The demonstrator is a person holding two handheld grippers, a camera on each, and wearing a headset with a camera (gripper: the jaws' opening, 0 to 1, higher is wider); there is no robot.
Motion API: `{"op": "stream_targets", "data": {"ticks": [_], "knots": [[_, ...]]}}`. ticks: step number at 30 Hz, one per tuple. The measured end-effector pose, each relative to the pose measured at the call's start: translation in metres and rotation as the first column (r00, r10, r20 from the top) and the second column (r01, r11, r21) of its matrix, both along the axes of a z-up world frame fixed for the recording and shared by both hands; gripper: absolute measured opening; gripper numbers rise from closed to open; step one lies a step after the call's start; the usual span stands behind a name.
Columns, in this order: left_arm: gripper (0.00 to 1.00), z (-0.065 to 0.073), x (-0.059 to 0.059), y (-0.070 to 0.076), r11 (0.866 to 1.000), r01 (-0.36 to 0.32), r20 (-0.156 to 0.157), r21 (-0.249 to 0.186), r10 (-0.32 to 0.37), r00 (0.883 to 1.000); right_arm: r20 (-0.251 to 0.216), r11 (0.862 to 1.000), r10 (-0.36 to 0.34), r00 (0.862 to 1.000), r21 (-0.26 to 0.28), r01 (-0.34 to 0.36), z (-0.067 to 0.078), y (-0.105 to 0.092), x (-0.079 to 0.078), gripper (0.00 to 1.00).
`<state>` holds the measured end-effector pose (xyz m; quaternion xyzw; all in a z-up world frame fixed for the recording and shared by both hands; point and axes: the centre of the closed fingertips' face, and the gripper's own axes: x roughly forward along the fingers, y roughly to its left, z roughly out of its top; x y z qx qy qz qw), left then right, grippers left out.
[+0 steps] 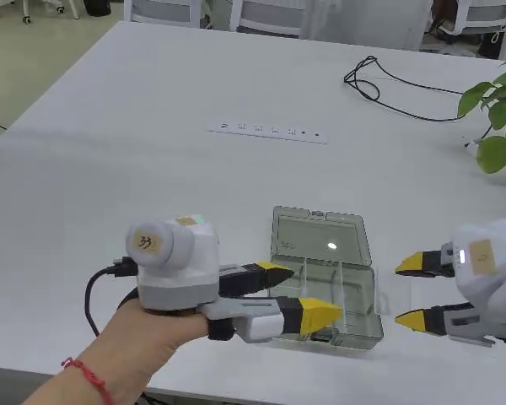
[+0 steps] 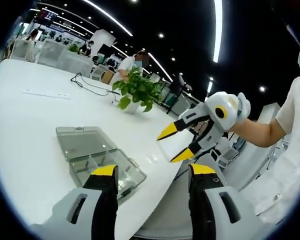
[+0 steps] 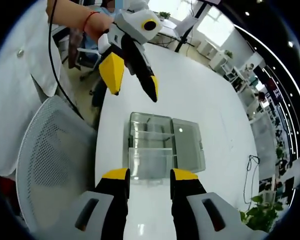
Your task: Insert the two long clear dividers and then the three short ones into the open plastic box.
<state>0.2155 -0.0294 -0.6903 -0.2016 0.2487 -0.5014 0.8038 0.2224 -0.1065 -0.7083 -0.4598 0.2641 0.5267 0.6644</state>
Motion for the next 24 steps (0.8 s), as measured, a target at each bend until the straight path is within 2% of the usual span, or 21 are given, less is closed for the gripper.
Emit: {"op": "stream_targets", "data": {"ticks": [1, 2, 5, 7, 13, 24], "knots": [[0.49, 0.000, 0.000, -0.001, 1.000, -0.002, -0.019, -0.008, 0.001, 1.000, 0.005, 1.000, 0.003, 1.000, 0.002, -0.003, 0.002, 0.003, -0.001, 0.33], [0.46, 0.000, -0.001, -0.003, 1.000, -0.007, -0.060, -0.021, 0.005, 0.998, 0.007, 1.000, 0.004, 1.000, 0.004, -0.004, 0.003, 0.005, -0.001, 0.33], [0.41, 0.002, 0.000, -0.007, 0.999, -0.010, -0.069, -0.046, 0.007, 0.998, 0.017, 1.000, 0.017, 1.000, 0.010, -0.017, 0.007, 0.013, -0.005, 0.33], [0.36, 0.002, -0.001, -0.011, 0.998, -0.010, -0.094, -0.058, 0.005, 0.996, 0.021, 1.000, 0.024, 1.000, 0.015, -0.024, 0.010, 0.018, -0.007, 0.33], [0.28, 0.004, -0.006, -0.023, 0.996, 0.004, -0.128, -0.089, -0.016, 0.992, 0.027, 0.999, 0.038, 0.999, 0.022, -0.038, 0.014, 0.028, -0.013, 0.33], [0.16, 0.001, -0.011, -0.034, 0.993, 0.005, -0.175, -0.121, -0.026, 0.984, 0.036, 0.998, 0.058, 0.998, 0.021, -0.059, 0.019, 0.039, -0.022, 0.33]]}}
